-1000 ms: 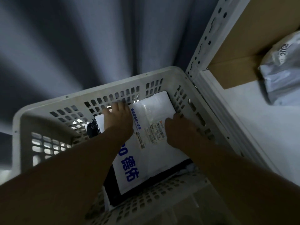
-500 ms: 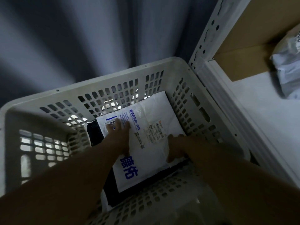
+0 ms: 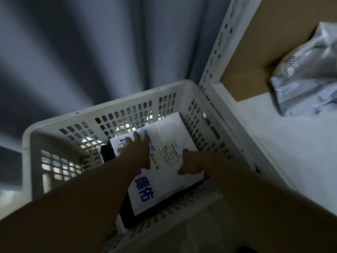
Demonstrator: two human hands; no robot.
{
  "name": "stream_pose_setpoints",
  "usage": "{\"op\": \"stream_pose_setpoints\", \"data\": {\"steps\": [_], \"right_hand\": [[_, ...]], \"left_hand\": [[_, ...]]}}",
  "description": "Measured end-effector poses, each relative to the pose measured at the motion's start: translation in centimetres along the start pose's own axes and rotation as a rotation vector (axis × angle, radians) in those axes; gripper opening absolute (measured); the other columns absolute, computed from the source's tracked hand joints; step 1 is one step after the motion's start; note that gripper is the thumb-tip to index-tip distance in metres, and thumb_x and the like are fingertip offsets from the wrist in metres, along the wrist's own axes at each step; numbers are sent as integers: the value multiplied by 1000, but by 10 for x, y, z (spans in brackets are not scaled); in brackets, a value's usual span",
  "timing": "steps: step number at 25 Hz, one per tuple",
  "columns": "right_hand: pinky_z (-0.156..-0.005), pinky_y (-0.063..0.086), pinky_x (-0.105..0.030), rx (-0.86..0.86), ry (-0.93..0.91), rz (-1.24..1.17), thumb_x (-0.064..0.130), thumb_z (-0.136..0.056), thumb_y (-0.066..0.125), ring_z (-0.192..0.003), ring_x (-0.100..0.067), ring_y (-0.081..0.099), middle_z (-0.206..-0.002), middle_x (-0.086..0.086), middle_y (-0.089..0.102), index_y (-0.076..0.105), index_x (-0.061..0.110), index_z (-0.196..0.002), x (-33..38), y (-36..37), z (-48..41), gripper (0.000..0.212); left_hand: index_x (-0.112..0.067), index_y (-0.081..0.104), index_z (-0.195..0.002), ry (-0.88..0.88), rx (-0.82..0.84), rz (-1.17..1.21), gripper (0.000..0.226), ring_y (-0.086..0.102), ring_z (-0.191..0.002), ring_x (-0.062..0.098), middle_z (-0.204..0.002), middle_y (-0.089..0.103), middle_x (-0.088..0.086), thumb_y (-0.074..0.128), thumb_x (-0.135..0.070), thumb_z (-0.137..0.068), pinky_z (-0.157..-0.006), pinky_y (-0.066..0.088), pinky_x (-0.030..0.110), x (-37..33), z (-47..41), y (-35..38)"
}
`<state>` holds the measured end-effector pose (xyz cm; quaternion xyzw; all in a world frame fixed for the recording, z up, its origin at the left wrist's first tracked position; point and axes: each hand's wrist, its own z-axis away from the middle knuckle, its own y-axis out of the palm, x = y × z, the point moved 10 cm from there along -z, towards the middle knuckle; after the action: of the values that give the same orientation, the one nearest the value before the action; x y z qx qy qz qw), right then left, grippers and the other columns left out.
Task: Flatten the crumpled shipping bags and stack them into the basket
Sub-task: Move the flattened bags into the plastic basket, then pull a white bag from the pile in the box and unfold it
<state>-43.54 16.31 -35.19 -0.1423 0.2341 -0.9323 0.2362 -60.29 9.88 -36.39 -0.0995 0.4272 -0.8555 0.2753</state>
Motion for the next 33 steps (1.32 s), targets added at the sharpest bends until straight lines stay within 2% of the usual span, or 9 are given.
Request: {"op": "stream_pose_setpoints", "data": {"steps": [2,4,8,10,12,16,21,27,33], "right_hand": [[-102,43,-32,-40,-26,-40,39,-102,54,-143,-32,33,-163,-18,17,-7,-1,-156,7,-16,27,90],[-87,48,-28,-117,-64,-66,38,-102,54,-137,-30,42,-160,-18,26,-2,1,-157,12,-32,53,87],[-109,40,-32,-297,-161,-125,32,-99,61,-135,-29,45,-154,-15,41,30,5,-153,10,-59,117,68],[-106,37,-29,-362,-193,-162,29,-101,60,-134,-28,46,-151,-12,45,38,6,-148,3,-68,154,57],[-105,42,-34,-448,-182,-177,36,-98,62,-128,-28,51,-146,-11,49,40,9,-145,-16,-76,195,59],[-97,45,-35,-550,-143,-166,39,-98,59,-126,-29,51,-144,-15,48,37,6,-144,-60,-78,275,60],[-111,37,-38,-641,-66,-198,39,-101,56,-140,-29,42,-156,-13,38,30,6,-152,-126,-66,365,66],[-107,37,-36,-741,25,-242,42,-100,55,-141,-30,39,-157,-15,35,21,3,-153,-203,-55,438,74],[-94,45,-40,-830,134,-261,35,-98,59,-124,-35,54,-140,-22,52,32,-1,-141,-240,-46,449,63]], "left_hand": [[-22,-2,-156,19,-49,-20,126,10,-146,46,-161,-3,16,87,-38,-69,-107,37,63,-10,19,-23],[-21,4,-155,32,-95,-37,119,18,-143,43,-159,7,16,85,-37,-71,-106,39,60,-19,42,-46],[-16,29,-148,120,-211,0,86,38,-132,36,-144,37,14,75,-34,-78,-107,41,49,-53,96,-96],[-12,41,-141,170,-265,58,66,48,-124,32,-136,48,14,68,-30,-83,-103,44,41,-76,126,-120],[-11,49,-137,216,-324,129,53,53,-121,29,-135,54,13,63,-25,-88,-99,46,34,-105,165,-146],[-12,58,-129,314,-426,208,40,59,-115,27,-129,62,10,61,-23,-91,-94,49,33,-172,243,-183],[-11,57,-125,421,-484,303,34,61,-109,25,-123,62,9,60,-22,-93,-79,44,26,-261,323,-195],[-3,62,-111,466,-540,588,22,60,-108,25,-108,62,9,60,-12,-91,-76,37,23,-339,375,-191],[-2,56,-129,473,-544,802,39,55,-122,25,-132,59,11,61,-7,-91,-96,39,25,-382,372,-161]]}}
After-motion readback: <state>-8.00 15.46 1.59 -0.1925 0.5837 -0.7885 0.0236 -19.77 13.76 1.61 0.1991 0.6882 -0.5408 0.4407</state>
